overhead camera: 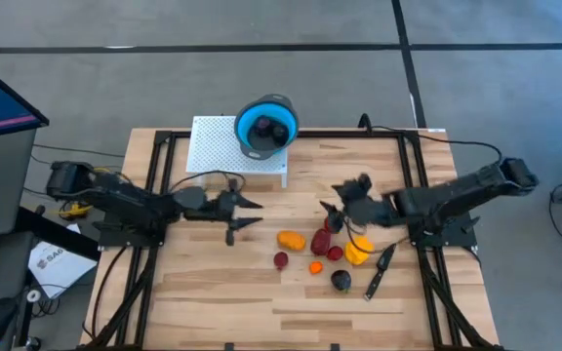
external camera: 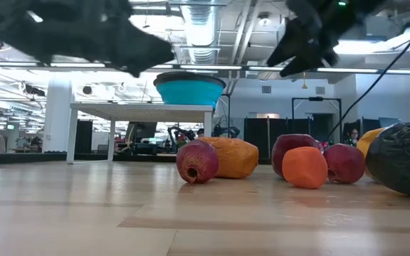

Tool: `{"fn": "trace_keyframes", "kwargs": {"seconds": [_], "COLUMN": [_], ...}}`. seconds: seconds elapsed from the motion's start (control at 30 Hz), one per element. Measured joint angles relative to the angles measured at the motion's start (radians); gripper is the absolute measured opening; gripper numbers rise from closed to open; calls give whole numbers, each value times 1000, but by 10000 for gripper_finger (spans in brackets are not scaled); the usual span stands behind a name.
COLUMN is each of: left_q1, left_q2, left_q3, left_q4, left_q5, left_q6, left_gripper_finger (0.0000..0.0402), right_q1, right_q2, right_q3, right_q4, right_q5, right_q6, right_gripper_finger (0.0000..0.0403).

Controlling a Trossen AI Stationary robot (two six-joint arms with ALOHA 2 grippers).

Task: Pick & Place Fruit
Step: Put the yellow mango into the blue strainer bowl

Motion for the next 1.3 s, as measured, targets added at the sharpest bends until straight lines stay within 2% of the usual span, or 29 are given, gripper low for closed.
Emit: {"fn": "trace_keyframes", "kwargs": {"seconds": [0.13,0.23,0.4,0.57,0.77,0.97,1.13,1.3], "left_q1": [-3,-3,-3,-3,13,16,16,16], "left_q2": [134,178,271,407,538,592,624,617], "left_q3": [109,163,198,225,263,272,273,277], "left_q4": [-105,-237,-262,-197,-104,-81,-48,-40], "left_q5": [122,154,141,137,138,139,139,139], "left_q6": [37,42,124,166,117,116,116,116], "left_gripper_finger": [192,236,300,322,314,286,249,196], "right_q1": [77,97,93,73,72,41,5,-22], "right_q2": [0,29,93,167,215,215,215,215], "right_q3": [-147,-197,-212,-211,-210,-210,-210,-210], "right_q4": [299,453,564,634,651,647,645,643], "right_q5": [68,92,113,112,107,108,108,107], "right_q6": [-7,-43,-96,-110,-102,-110,-110,-122], "right_gripper_finger": [282,282,282,282,282,282,282,282]}}
